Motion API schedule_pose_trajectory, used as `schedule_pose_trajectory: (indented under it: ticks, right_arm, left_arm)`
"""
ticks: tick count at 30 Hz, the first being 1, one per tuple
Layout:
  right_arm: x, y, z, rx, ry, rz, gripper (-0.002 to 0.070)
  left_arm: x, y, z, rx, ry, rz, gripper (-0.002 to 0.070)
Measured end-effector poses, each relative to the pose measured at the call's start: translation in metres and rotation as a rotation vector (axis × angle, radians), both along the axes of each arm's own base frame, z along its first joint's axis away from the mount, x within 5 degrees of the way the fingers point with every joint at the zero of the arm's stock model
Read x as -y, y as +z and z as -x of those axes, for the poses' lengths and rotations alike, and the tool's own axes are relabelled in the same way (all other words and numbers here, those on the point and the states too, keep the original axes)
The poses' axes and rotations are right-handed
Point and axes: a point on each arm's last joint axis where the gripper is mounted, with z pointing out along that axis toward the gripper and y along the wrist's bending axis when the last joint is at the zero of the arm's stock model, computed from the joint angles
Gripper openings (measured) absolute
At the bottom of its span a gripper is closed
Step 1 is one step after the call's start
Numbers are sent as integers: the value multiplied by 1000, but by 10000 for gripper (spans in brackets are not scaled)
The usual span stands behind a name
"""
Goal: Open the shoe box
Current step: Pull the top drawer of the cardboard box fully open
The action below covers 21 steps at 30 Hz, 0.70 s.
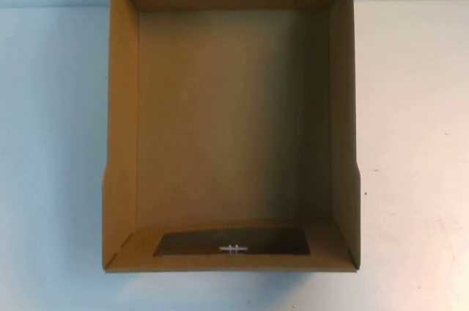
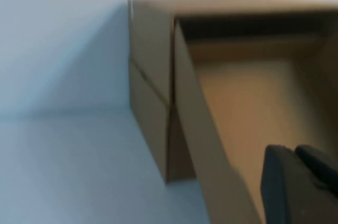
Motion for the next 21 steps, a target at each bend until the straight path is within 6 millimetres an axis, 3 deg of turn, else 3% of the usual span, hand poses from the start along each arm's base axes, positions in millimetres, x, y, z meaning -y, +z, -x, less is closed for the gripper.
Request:
schedule_pose_trajectory:
  ticks: [4,9,21]
  right_arm:
    - [-3,-17,-1,-9,28,-36,-13]
    - [-5,-22,4,41,66,-77,-13]
    - [-8,-19,5,78,88,-114,-13]
  left_arm:
    - [1,-37,-11,-83,14,21,-4]
    - [-4,-62,-20,-52,82,55,-4]
    - [-4,-65,-20,-56,85,51,-4]
